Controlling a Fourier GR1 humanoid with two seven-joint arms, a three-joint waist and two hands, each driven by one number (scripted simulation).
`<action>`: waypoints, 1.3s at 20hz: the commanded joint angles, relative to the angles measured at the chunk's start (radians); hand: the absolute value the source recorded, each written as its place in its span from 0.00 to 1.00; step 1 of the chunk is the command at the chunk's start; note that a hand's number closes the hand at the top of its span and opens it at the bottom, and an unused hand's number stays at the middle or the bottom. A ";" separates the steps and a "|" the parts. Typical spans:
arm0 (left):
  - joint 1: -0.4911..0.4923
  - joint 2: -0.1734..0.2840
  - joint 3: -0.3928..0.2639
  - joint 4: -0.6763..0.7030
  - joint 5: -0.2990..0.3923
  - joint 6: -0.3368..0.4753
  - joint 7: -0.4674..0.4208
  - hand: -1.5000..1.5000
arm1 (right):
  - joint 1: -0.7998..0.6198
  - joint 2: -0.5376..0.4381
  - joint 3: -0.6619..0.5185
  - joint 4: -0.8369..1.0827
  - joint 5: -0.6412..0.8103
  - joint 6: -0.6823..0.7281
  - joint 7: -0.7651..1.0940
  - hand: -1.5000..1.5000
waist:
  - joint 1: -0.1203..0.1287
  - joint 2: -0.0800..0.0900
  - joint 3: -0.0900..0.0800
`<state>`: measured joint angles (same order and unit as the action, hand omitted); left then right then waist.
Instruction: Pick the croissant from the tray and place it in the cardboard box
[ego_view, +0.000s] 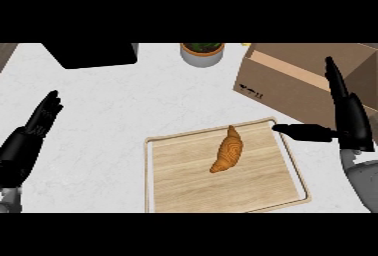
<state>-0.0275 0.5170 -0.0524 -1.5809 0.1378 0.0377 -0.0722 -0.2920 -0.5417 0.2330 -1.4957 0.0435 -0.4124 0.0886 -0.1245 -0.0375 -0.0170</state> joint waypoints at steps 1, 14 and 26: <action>-0.035 -0.004 -0.049 -0.025 -0.025 -0.028 -0.012 0.50 | 0.029 -0.152 0.027 -0.092 0.202 -0.085 0.170 0.00 | -0.002 0.005 0.004; -0.140 -0.054 -0.118 0.016 -0.068 -0.056 -0.025 0.50 | -0.010 -0.343 0.328 -0.506 0.481 0.412 0.842 0.00 | 0.101 0.032 0.009; -0.193 -0.070 -0.130 0.039 -0.063 -0.094 -0.008 0.50 | -0.308 -0.027 0.522 -0.375 0.340 0.789 1.340 0.00 | 0.160 0.036 0.010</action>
<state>-0.2270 0.4424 -0.1887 -1.5420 0.0652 -0.0417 -0.0769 -0.5283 -0.6682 0.7084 -1.9206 0.4177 0.2206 1.1551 0.0249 -0.0003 -0.0077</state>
